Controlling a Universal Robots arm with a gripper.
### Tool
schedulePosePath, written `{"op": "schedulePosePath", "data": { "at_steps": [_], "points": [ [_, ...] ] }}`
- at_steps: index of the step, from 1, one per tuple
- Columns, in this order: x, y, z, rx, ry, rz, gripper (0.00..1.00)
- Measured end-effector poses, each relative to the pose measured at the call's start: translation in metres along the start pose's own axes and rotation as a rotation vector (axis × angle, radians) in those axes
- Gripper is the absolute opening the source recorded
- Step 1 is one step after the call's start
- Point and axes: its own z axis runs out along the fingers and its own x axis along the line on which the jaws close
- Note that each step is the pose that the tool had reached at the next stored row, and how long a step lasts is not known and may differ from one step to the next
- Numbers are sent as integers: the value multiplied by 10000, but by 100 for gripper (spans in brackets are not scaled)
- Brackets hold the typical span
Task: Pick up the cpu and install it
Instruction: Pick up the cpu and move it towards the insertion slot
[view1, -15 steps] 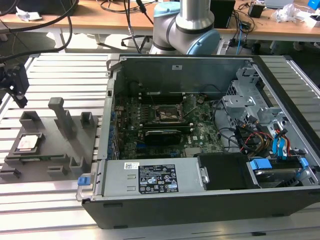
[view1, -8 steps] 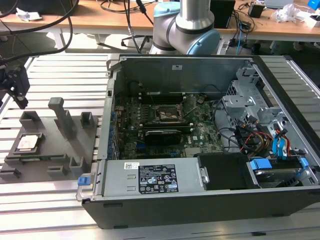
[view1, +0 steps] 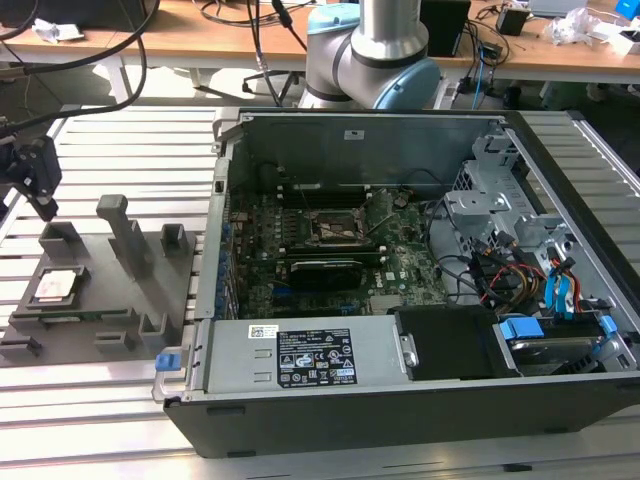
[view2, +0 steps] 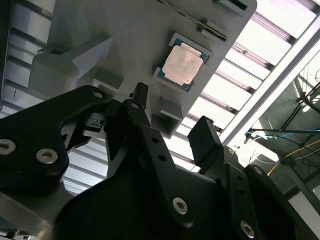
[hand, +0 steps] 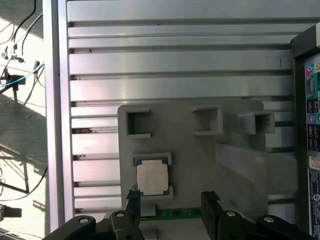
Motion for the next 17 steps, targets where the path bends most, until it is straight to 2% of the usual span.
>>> {"op": "schedulePosePath", "data": {
  "at_steps": [17],
  "points": [
    [3, 0, 100, 0, 0, 0, 60]
  ]
}}
